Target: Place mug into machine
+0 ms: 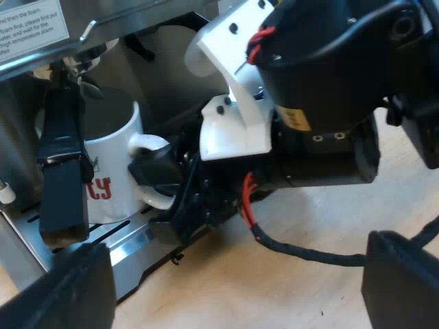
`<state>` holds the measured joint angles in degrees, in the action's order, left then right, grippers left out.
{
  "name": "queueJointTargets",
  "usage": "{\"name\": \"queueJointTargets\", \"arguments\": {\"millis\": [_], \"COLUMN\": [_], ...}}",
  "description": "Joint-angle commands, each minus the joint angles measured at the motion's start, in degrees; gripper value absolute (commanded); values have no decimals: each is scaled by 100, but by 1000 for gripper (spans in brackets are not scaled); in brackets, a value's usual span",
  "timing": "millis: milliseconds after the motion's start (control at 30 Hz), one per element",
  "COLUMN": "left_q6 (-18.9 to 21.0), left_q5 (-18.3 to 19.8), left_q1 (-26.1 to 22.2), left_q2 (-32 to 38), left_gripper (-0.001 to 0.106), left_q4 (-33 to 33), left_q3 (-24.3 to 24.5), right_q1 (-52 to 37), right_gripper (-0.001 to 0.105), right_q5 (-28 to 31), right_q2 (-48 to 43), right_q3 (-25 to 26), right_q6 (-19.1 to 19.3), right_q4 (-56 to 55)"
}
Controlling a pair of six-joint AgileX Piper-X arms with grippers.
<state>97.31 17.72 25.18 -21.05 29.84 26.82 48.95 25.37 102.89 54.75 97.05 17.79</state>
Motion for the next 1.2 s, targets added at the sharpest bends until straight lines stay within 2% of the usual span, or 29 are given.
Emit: {"name": "queueJointTargets", "arguments": {"millis": [33, 300, 467, 533, 600, 633, 700, 767, 1033, 1200], "left_q6": [36, 36, 36, 36, 36, 36, 36, 36, 36, 36], "left_q5": [54, 54, 54, 54, 54, 54, 54, 54, 54, 54], "left_q1": [18, 18, 18, 18, 18, 18, 18, 18, 18, 18], "left_q2": [-31, -31, -31, -31, -31, -31, -31, -31, -31, -31], "left_gripper": [74, 74, 74, 74, 74, 74, 74, 74, 74, 74], "left_q4": [-57, -57, -57, -57, -57, -57, -57, -57, -57, -57], "left_q3": [1, 1, 1, 1, 1, 1, 1, 1, 20, 225], "right_q1": [-11, -11, -11, -11, -11, -11, -11, -11, 106, 136], "right_gripper": [0, 0, 0, 4, 21, 25, 45, 52, 54, 54], "right_q5": [106, 208, 581, 555, 348, 285, 150, 129, 143, 205], "right_q2": [-4, 89, 89, 89, 89, 89, 89, 89, -219, -601], "right_q3": [175, 325, 325, 325, 325, 325, 325, 325, 325, 309], "right_q6": [65, 76, 82, 82, 82, 65, 66, 66, 66, 43], "right_q4": [172, 172, 172, 172, 172, 172, 172, 172, -215, -930]}}
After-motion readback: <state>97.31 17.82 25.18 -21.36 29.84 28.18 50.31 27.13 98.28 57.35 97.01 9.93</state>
